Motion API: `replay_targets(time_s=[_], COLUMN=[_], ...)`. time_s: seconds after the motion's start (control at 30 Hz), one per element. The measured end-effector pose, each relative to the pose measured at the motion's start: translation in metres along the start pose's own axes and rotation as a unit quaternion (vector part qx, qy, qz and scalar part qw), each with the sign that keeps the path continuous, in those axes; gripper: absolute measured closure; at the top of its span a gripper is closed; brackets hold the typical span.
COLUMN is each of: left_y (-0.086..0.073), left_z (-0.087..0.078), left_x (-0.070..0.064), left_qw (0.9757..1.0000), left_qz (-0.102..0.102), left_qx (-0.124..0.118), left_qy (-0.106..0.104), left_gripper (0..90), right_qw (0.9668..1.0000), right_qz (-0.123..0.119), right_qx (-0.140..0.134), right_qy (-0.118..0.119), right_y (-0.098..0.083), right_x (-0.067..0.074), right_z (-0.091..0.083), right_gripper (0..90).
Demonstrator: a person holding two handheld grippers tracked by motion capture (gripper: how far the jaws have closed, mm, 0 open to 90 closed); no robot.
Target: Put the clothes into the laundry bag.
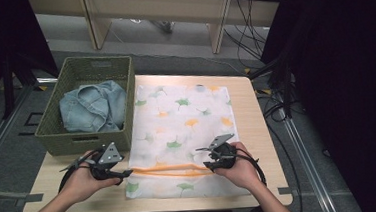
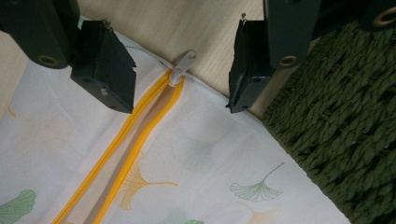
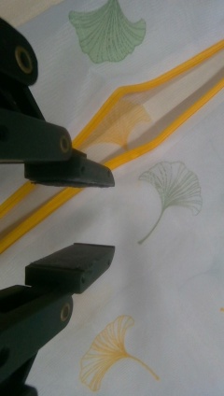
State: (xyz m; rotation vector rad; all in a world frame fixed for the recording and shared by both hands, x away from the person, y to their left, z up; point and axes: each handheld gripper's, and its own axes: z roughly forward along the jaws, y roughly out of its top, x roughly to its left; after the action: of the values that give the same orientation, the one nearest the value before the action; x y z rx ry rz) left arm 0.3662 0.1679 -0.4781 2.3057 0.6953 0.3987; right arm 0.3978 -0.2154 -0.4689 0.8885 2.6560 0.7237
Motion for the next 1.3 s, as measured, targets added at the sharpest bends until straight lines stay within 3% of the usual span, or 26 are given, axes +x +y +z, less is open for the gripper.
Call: replay_targets(time_s=[0.13,0.17,0.2,0.23,0.3,0.4,0.43,0.73,0.8,0.83,0.9,1.1,1.3], left_y=[0.0,0.0,0.0,-0.001,-0.001,-0.001,-0.001,0.001,0.001,0.001,0.001,0.001,0.001], left_z=[0.002,0.002,0.002,0.001,0.001,0.001,0.001,0.004,0.004,0.003,0.003,0.003,0.003], left_x=[0.0,0.0,0.0,0.0,0.0,0.0,0.0,-0.002,-0.003,-0.002,-0.002,-0.001,-0.002], left_qw=[1.0,1.0,1.0,1.0,1.0,1.0,0.9999,0.9999,0.9999,0.9999,0.9999,0.9998,0.9998], left_qz=[-0.002,-0.004,-0.004,-0.006,-0.005,-0.007,-0.01,-0.011,-0.012,-0.009,-0.011,-0.014,-0.013], left_qx=[0.004,0.003,0.003,0.001,0.002,0.001,-0.001,-0.006,-0.006,-0.006,-0.006,-0.005,-0.004], left_qy=[0.0,0.002,0.002,0.004,0.004,0.005,0.005,0.004,0.005,0.008,0.01,0.012,0.011], left_gripper=[41.3,41.3,41.3,41.3,41.3,41.2,41.2,41.2,41.2,41.3,41.3,41.2,41.2], right_qw=[0.9999,0.9997,0.9997,0.9999,0.9999,0.9999,0.9995,0.9974,0.9977,0.9968,0.9967,0.9939,0.9917], right_qz=[0.006,-0.023,-0.023,0.002,-0.009,-0.007,-0.027,-0.064,-0.053,-0.068,-0.068,-0.1,-0.12], right_qx=[0.004,-0.004,-0.004,0.007,0.001,0.008,0.009,0.015,0.023,0.024,0.03,0.041,0.045], right_qy=[0.01,0.006,0.006,0.012,0.006,0.007,0.013,0.03,0.034,0.033,0.034,0.024,0.012], right_y=[0.002,0.002,0.002,0.004,0.004,0.006,0.01,0.023,0.025,0.025,0.026,0.029,0.036], right_x=[0.002,0.001,0.001,0.005,0.004,0.009,0.01,0.023,0.026,0.026,0.027,0.031,0.033], right_z=[0.0,0.002,0.002,0.001,0.002,0.004,0.006,0.017,0.018,0.022,0.022,0.03,0.036], right_gripper=[60.4,60.5,60.5,60.8,61.0,63.7,66.2,68.8,68.8,68.8,68.6,66.6,73.0])
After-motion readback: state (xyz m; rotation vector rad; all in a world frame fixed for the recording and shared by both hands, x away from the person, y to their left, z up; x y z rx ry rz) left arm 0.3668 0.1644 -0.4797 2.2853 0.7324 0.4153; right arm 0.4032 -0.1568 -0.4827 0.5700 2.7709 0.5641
